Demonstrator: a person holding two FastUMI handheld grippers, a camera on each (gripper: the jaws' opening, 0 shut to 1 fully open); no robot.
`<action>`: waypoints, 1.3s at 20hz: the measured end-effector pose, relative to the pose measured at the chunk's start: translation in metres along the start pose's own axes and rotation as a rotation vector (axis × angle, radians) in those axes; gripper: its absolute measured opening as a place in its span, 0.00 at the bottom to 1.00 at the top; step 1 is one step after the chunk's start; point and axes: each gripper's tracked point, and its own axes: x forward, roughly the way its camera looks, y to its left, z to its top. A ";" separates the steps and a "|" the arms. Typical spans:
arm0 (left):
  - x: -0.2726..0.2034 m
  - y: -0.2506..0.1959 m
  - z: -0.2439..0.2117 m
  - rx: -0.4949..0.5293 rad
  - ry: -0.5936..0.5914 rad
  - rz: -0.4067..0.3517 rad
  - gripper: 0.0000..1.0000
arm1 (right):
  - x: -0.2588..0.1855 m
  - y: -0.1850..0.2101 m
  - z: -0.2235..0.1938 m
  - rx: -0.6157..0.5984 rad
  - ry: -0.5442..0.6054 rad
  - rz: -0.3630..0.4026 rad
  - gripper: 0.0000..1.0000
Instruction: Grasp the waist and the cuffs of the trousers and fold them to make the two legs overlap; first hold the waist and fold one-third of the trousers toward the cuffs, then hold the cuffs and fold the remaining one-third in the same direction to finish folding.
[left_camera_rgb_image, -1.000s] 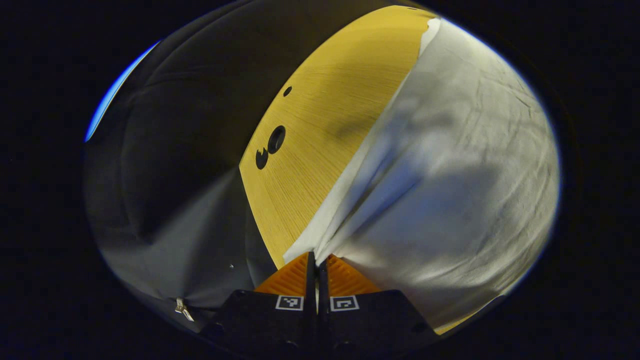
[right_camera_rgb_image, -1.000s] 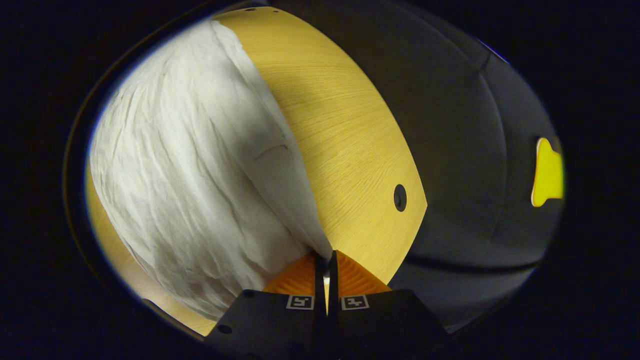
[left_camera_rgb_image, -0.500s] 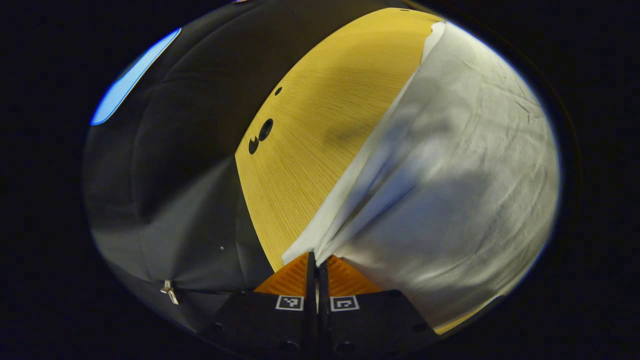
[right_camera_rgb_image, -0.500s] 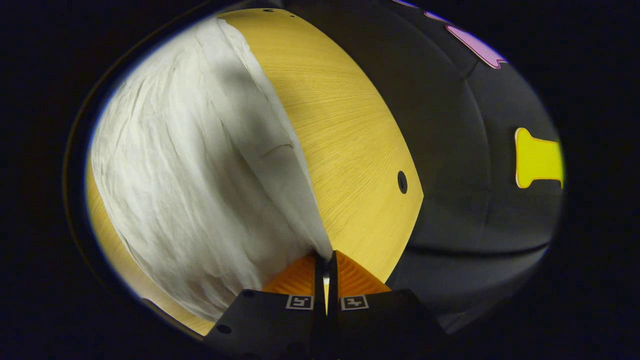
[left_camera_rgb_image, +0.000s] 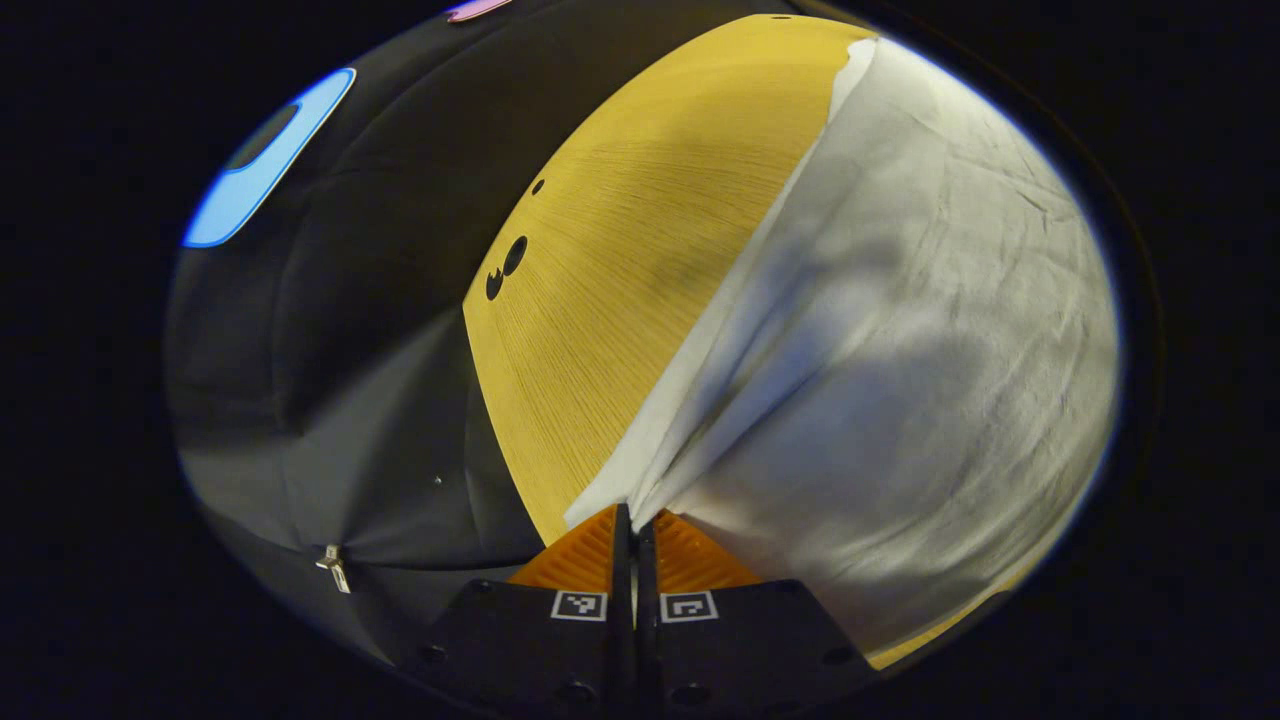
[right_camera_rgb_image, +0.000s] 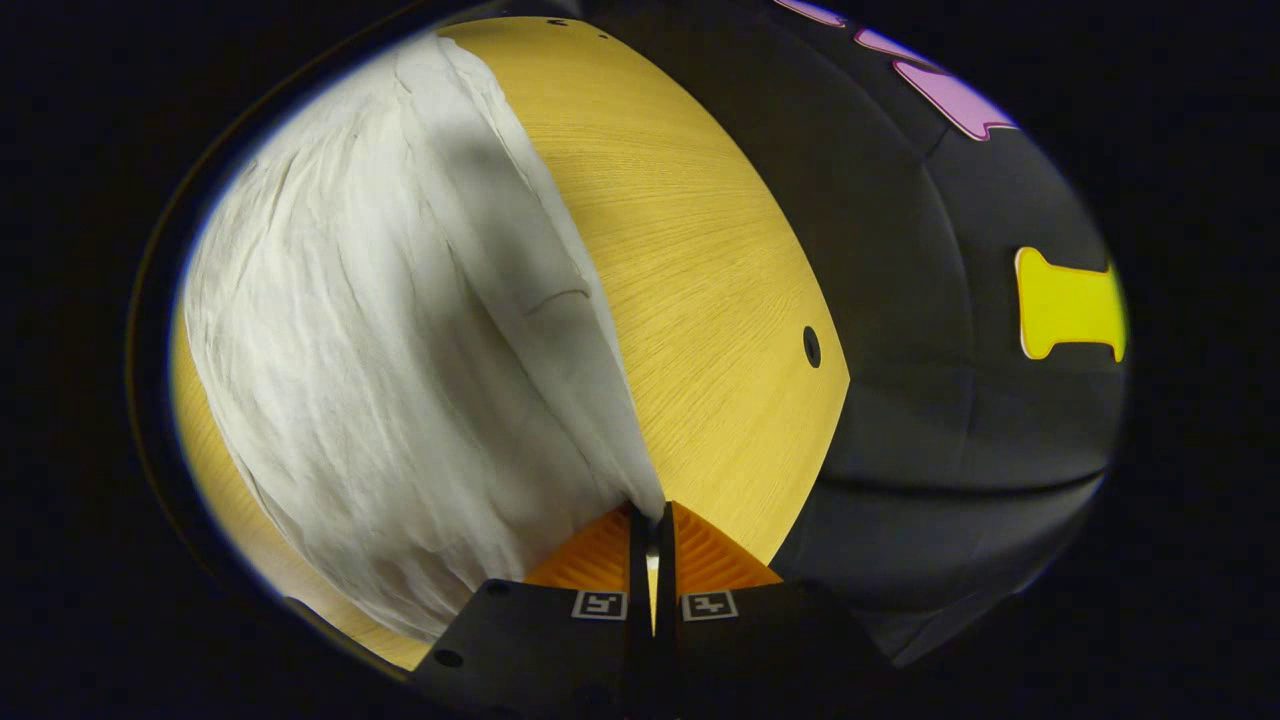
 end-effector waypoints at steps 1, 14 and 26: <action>0.000 0.000 0.000 0.017 0.004 0.005 0.05 | -0.010 0.006 0.003 -0.011 -0.001 -0.008 0.05; -0.083 0.011 -0.027 -0.315 0.025 0.030 0.97 | -0.131 -0.033 0.010 0.589 -0.087 -0.168 0.97; -0.157 -0.066 -0.040 -0.930 0.064 -0.168 0.97 | -0.143 0.085 -0.026 1.741 0.079 -0.012 0.98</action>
